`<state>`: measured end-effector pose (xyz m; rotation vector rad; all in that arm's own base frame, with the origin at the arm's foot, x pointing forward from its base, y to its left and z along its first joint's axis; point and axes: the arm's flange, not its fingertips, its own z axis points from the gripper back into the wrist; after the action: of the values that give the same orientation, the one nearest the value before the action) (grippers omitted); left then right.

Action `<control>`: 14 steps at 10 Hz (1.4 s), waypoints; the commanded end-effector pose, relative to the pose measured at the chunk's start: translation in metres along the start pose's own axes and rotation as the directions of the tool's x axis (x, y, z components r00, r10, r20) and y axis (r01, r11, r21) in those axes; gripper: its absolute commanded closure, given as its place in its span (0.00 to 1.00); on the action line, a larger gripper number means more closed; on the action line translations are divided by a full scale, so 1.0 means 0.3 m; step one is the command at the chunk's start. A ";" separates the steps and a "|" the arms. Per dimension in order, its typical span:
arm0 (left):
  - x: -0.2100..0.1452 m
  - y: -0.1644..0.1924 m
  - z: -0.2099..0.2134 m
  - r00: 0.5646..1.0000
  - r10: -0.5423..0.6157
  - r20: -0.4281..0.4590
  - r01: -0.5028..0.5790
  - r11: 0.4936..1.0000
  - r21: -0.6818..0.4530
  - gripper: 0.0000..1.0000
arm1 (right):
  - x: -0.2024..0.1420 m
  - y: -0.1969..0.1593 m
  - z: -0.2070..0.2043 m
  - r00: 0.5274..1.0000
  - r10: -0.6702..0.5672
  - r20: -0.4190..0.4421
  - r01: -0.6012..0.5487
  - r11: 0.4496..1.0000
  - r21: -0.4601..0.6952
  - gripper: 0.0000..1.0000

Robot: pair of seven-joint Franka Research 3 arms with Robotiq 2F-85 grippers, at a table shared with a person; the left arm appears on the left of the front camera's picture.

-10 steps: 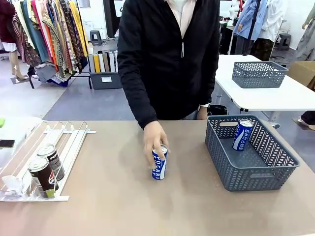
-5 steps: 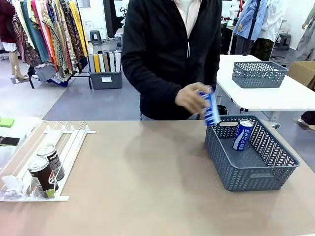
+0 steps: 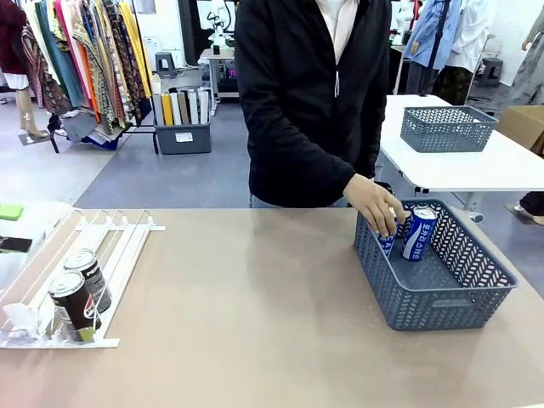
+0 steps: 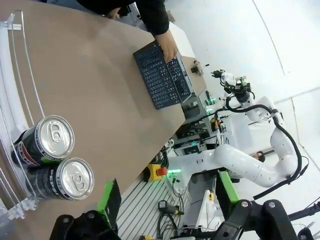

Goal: Retrieve and store the cans from the dispenser.
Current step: Pick up one can from the Automatic Can Dispenser and place it in the middle of the table.

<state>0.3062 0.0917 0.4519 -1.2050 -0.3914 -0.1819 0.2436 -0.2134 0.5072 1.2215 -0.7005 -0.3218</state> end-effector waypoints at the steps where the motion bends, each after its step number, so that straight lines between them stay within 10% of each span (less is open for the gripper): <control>1: -0.008 0.000 0.003 1.000 -0.022 0.001 0.022 1.000 -0.012 0.00 | 0.004 0.004 -0.006 1.000 0.021 0.015 -0.022 0.999 0.025 0.00; 3: 0.000 0.000 0.000 1.000 0.000 0.000 0.000 1.000 0.000 0.00 | 0.004 0.004 -0.006 1.000 0.021 0.015 -0.022 0.999 0.025 0.00; 5: 0.017 -0.111 -0.031 0.987 0.058 -0.152 0.005 0.924 0.382 0.00 | 0.004 0.004 -0.006 1.000 0.021 0.015 -0.022 0.999 0.025 0.00; 7: 0.002 -0.223 -0.084 0.959 0.150 -0.239 0.061 0.715 0.696 0.00 | 0.004 0.004 -0.006 1.000 0.021 0.015 -0.022 0.999 0.025 0.00; 10: -0.012 -0.330 -0.232 0.945 0.182 -0.270 0.145 0.508 0.849 0.00 | 0.004 0.004 -0.006 1.000 0.021 0.015 -0.022 0.999 0.025 0.00; 14: 0.001 -0.335 -0.192 0.959 0.133 -0.249 0.132 0.571 0.810 0.00 | 0.004 0.004 -0.006 1.000 0.021 0.015 -0.022 0.999 0.025 0.00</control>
<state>0.2819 -0.0050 0.5240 -0.2100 -0.1568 -0.1529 0.2436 -0.2134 0.5073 1.2214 -0.7005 -0.3216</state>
